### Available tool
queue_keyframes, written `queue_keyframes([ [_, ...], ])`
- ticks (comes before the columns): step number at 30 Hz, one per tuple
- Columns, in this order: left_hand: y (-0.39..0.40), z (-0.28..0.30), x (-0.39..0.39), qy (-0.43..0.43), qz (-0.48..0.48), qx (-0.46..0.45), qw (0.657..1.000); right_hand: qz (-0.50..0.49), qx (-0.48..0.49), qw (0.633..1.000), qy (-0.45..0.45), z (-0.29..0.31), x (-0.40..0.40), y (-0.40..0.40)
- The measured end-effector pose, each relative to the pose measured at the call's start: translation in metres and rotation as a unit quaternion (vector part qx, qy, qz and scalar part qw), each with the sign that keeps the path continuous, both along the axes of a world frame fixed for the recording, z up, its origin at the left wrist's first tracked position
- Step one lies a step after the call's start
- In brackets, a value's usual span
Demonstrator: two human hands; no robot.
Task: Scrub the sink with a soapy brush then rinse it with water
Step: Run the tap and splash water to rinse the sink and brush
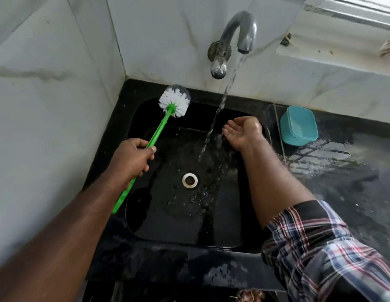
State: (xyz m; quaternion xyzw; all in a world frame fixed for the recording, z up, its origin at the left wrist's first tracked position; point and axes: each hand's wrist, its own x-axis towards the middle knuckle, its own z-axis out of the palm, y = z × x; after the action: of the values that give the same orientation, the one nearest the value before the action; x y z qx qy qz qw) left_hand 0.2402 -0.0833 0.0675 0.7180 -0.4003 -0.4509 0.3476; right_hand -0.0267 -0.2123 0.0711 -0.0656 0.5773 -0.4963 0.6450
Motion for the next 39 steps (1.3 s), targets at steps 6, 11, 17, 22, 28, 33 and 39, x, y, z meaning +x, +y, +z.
queue_keyframes([
  [6,0.002,-0.001,0.001,-0.002,0.002,-0.003,1.0,0.046,-0.002,0.999,-0.019,-0.003,0.011,0.001],
  [11,0.001,-0.003,0.003,0.001,0.012,-0.003,1.0,0.059,0.026,0.997,-0.043,-0.004,0.035,0.006],
  [17,-0.003,0.002,0.007,-0.008,0.045,-0.021,0.999,-0.029,0.036,0.993,-0.112,-0.009,0.049,-0.003],
  [22,-0.013,0.011,0.017,-0.016,0.068,-0.04,0.997,-0.078,0.031,0.993,-0.087,-0.021,0.049,0.005],
  [28,-0.019,0.02,0.026,-0.026,0.082,-0.044,0.995,0.047,-0.137,0.988,0.045,-0.011,0.067,-0.038],
  [33,-0.021,0.019,0.031,-0.031,0.084,-0.048,0.995,0.039,-0.05,0.996,-0.061,0.008,0.074,-0.035],
  [39,-0.026,0.021,0.036,-0.028,0.087,-0.053,0.994,-0.047,0.018,0.989,-0.14,0.004,0.063,-0.016],
])
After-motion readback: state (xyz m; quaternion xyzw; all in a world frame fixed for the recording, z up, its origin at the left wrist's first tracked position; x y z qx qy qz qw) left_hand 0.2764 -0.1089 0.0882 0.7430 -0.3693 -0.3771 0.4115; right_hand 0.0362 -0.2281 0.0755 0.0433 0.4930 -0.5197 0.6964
